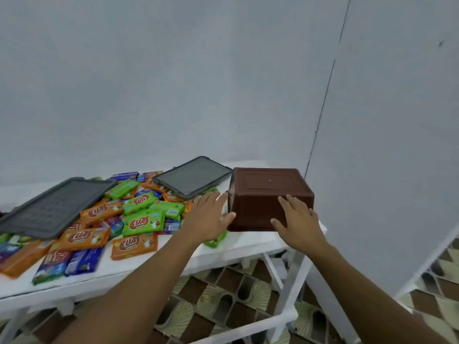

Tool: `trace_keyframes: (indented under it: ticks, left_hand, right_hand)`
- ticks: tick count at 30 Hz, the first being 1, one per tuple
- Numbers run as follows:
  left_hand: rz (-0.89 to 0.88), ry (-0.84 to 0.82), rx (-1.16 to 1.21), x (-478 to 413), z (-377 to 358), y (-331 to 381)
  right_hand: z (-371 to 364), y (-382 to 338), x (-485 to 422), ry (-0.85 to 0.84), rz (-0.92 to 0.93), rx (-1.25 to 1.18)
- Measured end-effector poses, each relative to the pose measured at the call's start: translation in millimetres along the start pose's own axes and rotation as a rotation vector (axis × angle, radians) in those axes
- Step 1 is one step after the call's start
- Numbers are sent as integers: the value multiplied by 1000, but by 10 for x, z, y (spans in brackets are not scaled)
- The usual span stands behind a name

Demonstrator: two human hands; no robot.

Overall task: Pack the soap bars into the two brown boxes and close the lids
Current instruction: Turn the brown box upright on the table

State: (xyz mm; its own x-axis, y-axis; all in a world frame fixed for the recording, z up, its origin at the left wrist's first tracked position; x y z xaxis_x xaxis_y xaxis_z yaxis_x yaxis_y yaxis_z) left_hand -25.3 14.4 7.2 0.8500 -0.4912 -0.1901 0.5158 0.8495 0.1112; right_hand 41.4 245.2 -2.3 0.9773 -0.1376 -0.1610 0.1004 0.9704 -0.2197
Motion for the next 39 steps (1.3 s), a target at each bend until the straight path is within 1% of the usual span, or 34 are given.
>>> trace_keyframes:
  ticks: [1, 4, 6, 9, 11, 13, 15, 17, 19, 22, 23, 25, 28, 30, 31, 34, 37, 39]
  left_hand:
    - [20, -18, 45, -49, -65, -1]
    - [89, -95, 137, -214, -295, -13]
    - [139, -158, 184, -308, -441, -30]
    - [162, -145, 320, -494, -614, -54]
    - [163, -87, 487, -536, -690, -25]
    - [216, -24, 659, -586, -729, 22]
    - [303, 94, 786, -641, -706, 38]
    - [343, 242, 887, -716, -582, 26]
    - [319, 357, 969, -839, -401, -30]
    - [227, 424, 1127, -1018, -146, -120]
    - [207, 437, 1126, -1059, -89, -150]
    - [182, 465, 1029, -1111, -2, -184]
    - [193, 575, 708, -1148, 71, -141]
    - [231, 643, 578, -1157, 94, -81]
    - [259, 648, 543, -1163, 85, -67]
    - [344, 544, 519, -1208, -44, -89]
    - [397, 434, 511, -1264, -141, -86]
    - [400, 376, 476, -1300, -161, -23]
  right_hand:
    - [-11, 47, -31, 29, -19, -21]
    - [-28, 301, -168, 119, -161, -120]
    - [-85, 492, -277, 118, -259, -160]
    - [-189, 710, -457, 72, -301, -140]
    - [-259, 756, -505, 57, -303, -186]
    - [-274, 774, -583, 112, -314, -246]
    - [-183, 790, -669, 190, -316, -281]
    - [23, 798, -771, 271, -285, -325]
    - [282, 828, -923, 324, -230, -456]
    - [621, 891, -1155, 336, -114, -691]
    - [696, 920, -1224, 325, -84, -730]
    - [790, 983, -1383, 309, -49, -711]
    - [784, 1044, -1607, 298, -56, -622]
    - [694, 1068, -1706, 278, -57, -581]
    - [641, 1080, -1750, 267, -62, -575]
    - [501, 1103, -1857, 216, -38, -567]
    - [350, 1070, -1966, 169, 52, -453]
    - [274, 1014, -2021, 100, 92, -388]
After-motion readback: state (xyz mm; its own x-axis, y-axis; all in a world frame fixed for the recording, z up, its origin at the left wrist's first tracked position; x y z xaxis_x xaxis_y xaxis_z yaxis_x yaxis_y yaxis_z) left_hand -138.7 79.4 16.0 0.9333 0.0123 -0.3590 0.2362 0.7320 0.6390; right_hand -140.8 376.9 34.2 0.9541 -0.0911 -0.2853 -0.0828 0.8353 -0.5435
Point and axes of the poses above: each hand's wrist, its own x-axis away from the middle knuckle, its own z-axis out of the back of the hand, y = z × x, the point moved 3 cm from there along -x, towards the middle knuckle, and after that the axes turned 3 degrees about -y, right-handed, at the moved point
